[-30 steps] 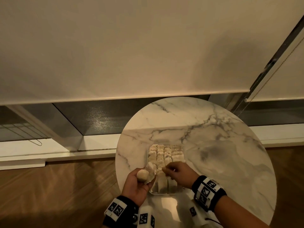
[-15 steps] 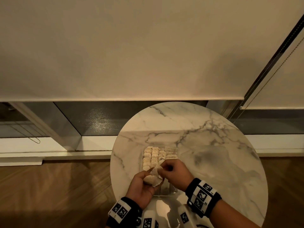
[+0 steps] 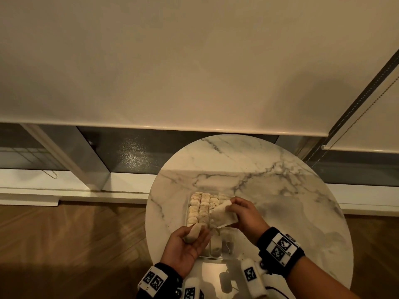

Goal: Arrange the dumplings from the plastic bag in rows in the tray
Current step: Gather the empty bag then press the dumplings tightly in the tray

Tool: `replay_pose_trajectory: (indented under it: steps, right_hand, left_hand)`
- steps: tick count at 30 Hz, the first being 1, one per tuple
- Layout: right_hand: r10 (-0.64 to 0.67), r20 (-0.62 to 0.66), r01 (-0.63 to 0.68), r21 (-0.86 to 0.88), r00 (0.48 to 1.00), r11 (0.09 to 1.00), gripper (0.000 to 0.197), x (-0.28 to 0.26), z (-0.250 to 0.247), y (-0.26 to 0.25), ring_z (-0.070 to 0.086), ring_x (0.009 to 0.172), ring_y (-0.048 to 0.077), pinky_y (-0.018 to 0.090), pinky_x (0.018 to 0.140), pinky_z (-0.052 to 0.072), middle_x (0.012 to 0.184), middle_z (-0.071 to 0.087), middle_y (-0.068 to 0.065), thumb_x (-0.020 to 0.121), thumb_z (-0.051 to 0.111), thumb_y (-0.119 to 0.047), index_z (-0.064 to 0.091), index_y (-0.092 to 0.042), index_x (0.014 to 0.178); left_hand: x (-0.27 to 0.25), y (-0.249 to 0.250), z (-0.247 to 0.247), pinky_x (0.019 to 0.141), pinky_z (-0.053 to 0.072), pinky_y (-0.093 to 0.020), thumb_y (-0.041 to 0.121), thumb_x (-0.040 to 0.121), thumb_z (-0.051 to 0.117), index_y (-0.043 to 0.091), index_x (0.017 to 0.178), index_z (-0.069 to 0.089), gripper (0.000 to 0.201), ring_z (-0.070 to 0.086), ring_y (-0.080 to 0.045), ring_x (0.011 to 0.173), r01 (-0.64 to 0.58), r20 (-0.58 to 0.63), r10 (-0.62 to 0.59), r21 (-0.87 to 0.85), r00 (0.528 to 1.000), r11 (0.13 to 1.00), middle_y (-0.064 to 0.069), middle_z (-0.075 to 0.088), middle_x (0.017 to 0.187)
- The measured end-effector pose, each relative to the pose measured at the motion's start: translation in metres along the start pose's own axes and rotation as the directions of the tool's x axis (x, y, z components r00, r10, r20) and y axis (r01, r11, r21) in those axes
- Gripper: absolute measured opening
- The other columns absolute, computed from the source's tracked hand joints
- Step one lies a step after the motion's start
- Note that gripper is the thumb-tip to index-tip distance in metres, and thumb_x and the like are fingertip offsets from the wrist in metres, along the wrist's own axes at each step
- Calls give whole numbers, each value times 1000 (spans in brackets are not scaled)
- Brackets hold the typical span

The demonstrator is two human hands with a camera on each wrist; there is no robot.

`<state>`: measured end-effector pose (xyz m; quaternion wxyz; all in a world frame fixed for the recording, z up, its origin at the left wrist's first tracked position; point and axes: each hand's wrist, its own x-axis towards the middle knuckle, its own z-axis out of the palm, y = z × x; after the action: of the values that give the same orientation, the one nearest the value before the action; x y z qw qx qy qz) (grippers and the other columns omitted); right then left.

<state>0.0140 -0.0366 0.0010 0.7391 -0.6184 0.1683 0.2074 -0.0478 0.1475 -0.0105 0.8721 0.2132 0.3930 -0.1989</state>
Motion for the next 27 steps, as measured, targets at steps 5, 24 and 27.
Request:
replay_pose_trajectory:
  steps: [5, 24, 27]
  right_hand:
    - [22, -48, -24, -40, 999, 999, 10, 7, -13, -2, 67, 76, 29, 40, 61, 58, 85, 67, 16, 94, 55, -2, 63, -5, 89]
    - [415, 106, 39, -985, 904, 167, 28, 39, -20, 36, 68, 89, 21, 29, 70, 62, 119, 64, 5, 91, 64, -7, 71, -20, 115]
    - [444, 111, 82, -993, 889, 85, 31, 41, -13, 46, 68, 100, 23, 27, 80, 58, 121, 65, 8, 86, 70, -8, 71, -16, 116]
  left_hand:
    - [10, 4, -4, 82, 58, -46, 4, 76, 64, -7, 104, 61, 31, 67, -35, 88, -1, -30, 2, 20, 1000, 1000, -23, 69, 89]
    - [44, 13, -23, 69, 63, -37, -8, 85, 62, -8, 103, 62, 18, 66, -30, 86, -5, -103, 17, 110, 995, 994, -24, 68, 91]
    - [47, 16, -25, 71, 61, -38, -4, 88, 61, -10, 106, 61, 18, 67, -31, 87, -55, -117, 70, 130, 991, 990, -27, 69, 98]
